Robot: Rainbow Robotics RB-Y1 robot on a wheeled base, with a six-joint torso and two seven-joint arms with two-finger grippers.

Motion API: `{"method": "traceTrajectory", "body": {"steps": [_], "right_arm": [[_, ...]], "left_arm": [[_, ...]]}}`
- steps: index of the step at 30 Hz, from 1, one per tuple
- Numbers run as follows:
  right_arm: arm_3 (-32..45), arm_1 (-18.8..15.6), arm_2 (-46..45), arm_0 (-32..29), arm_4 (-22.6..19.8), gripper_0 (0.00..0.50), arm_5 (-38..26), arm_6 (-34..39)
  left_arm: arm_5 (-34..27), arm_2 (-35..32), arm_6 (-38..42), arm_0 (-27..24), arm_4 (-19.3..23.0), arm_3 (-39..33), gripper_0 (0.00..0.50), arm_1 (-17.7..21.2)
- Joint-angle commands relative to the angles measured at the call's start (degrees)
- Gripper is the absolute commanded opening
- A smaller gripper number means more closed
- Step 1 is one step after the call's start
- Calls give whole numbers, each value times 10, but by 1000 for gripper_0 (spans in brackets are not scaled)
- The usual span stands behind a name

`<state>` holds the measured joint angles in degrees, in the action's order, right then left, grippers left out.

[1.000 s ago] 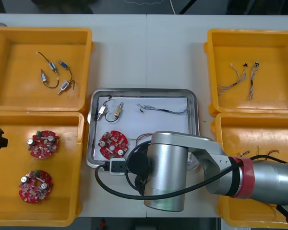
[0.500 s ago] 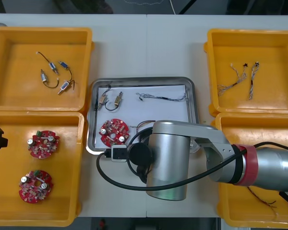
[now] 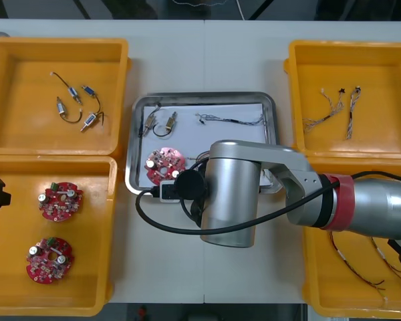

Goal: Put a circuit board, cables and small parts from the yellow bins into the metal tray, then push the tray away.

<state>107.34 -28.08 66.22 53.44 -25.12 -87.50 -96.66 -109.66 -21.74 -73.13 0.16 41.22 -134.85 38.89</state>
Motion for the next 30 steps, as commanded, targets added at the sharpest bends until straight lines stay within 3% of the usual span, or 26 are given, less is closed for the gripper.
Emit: {"method": "traceTrajectory", "body": {"steps": [1, 11, 18, 30], "right_arm": [[-13, 11, -19, 45, -5, 0, 4, 12], [-81, 35, -19, 98, -26, 0, 4, 11], [-129, 44, -19, 139, -65, 0, 21, 8], [-179, 44, -19, 163, -70, 0, 48, -23]], "left_arm": [[-3, 6, -55, 13, 4, -18, 500, 23], [-3, 6, -55, 13, 4, -18, 500, 23], [-3, 6, -55, 13, 4, -18, 500, 23], [-3, 6, -55, 13, 4, -18, 500, 23]]}}
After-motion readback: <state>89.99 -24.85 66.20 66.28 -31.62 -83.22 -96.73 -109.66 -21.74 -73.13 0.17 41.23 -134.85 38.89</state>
